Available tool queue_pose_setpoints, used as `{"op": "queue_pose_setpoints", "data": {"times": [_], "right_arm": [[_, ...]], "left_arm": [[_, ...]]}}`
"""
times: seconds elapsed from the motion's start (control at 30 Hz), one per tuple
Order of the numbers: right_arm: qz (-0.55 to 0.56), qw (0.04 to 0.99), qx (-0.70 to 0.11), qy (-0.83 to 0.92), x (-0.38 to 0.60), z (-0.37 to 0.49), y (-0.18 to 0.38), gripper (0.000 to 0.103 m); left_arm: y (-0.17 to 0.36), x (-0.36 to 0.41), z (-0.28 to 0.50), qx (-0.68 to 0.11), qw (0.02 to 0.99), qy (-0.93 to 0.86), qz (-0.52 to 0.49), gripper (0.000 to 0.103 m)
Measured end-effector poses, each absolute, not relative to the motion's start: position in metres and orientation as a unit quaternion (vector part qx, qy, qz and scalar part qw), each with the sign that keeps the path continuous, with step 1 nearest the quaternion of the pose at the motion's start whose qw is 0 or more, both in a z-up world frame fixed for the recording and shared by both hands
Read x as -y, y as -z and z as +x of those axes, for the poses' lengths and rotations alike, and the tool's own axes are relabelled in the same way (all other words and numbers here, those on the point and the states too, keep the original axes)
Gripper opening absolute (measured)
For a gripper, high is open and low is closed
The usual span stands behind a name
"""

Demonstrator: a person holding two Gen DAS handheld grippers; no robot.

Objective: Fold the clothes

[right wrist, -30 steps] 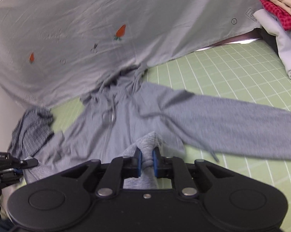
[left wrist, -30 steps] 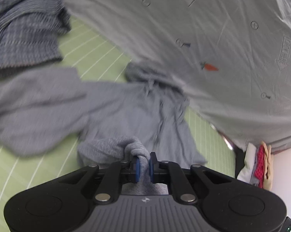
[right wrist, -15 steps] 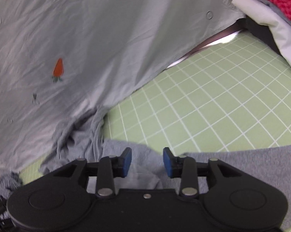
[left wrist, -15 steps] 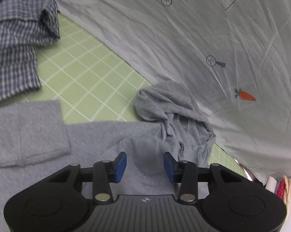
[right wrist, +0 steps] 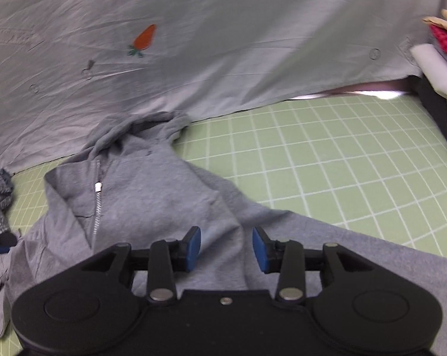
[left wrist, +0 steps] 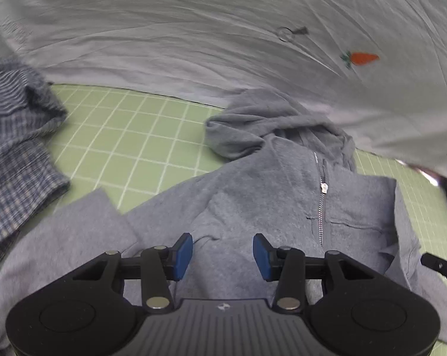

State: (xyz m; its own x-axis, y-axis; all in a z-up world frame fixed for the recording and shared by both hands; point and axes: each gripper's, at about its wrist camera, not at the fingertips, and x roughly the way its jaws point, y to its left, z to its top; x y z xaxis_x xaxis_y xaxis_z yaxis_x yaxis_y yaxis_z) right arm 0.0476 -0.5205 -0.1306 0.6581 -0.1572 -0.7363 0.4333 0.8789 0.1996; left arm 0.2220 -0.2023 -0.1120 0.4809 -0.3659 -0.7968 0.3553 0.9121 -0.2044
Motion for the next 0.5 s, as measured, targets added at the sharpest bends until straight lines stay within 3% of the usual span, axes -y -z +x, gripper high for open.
{"op": "queue_pose_setpoints", "data": {"times": [0.33,0.5], "right_arm": [[0.170,0.889,-0.401,0.143,0.512,0.077,0.147,0.041],[0.170,0.883,-0.412,0.146,0.512,0.082,0.158,0.041]], "left_arm": [[0.146,0.232,0.241,-0.485,0.823,0.272,0.121,0.049],[0.153,0.232,0.234,-0.471,0.827,0.279,0.132,0.051]]}}
